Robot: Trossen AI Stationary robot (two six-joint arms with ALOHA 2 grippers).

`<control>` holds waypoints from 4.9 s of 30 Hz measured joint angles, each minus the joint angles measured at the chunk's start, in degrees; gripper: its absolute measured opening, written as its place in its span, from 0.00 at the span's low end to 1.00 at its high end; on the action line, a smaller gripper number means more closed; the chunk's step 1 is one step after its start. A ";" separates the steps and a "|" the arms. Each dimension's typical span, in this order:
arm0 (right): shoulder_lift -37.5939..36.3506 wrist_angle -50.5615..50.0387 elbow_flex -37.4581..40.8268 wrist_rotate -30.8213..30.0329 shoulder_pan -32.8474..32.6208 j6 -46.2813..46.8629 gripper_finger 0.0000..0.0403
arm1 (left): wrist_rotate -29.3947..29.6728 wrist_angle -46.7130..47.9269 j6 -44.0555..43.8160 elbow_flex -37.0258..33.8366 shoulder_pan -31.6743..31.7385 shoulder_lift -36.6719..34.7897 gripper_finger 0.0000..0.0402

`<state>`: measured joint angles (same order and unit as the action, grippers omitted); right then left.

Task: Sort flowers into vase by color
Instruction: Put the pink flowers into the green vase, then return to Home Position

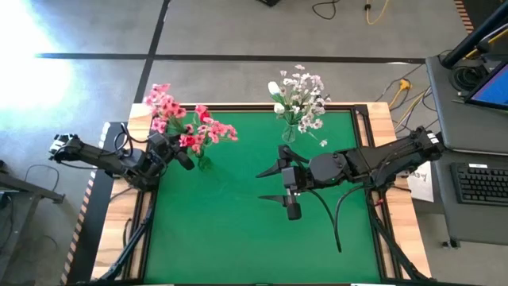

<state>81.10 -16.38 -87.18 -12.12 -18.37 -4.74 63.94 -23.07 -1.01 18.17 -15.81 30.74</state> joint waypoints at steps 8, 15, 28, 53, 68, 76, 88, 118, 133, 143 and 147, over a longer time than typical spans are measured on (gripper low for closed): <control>0.00 -0.02 0.00 0.00 0.00 -0.37 0.62 | -0.02 1.45 -0.90 0.00 -0.68 -0.02 0.39; 0.00 -0.23 0.00 -0.01 0.00 -0.37 0.62 | 0.07 4.81 -4.42 0.00 -1.03 -0.25 0.59; 0.00 -0.76 0.00 0.00 0.01 0.25 0.63 | -1.18 38.88 -23.73 8.11 -2.80 -2.22 0.72; 0.00 -1.08 -0.02 -0.07 0.02 0.18 0.64 | -28.29 81.16 -50.19 30.36 -2.89 -1.16 0.73; 0.00 -1.81 -0.04 -0.04 0.02 -1.26 0.64 | -42.74 88.42 -53.06 31.70 -2.91 -2.55 0.73; 0.02 -2.87 0.26 -0.03 0.02 -0.98 0.64 | -49.63 94.61 -57.18 33.74 -2.91 -3.63 0.73; -5.02 -0.52 7.44 -0.02 0.00 -2.41 0.65 | -52.51 94.24 -49.45 33.58 -2.91 -10.95 0.73; -42.56 6.05 32.12 -7.47 -0.11 -2.57 0.63 | -41.14 85.44 -33.73 21.46 -2.91 -30.69 0.73; -60.07 14.91 50.13 -7.47 -0.09 -0.74 0.60 | -35.49 82.95 -34.84 20.38 -2.89 -30.73 0.66; -74.26 16.01 58.01 -7.50 -0.09 -2.23 0.60 | -35.33 82.60 -35.39 19.82 -2.84 -30.73 0.60; -79.68 16.70 62.09 -7.45 -0.11 -2.31 0.60 | -34.95 82.62 -34.74 19.35 -2.84 -30.73 0.57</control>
<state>1.42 0.32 -25.09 -19.57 -18.48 -7.05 28.99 59.55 -35.74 37.52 -18.65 0.01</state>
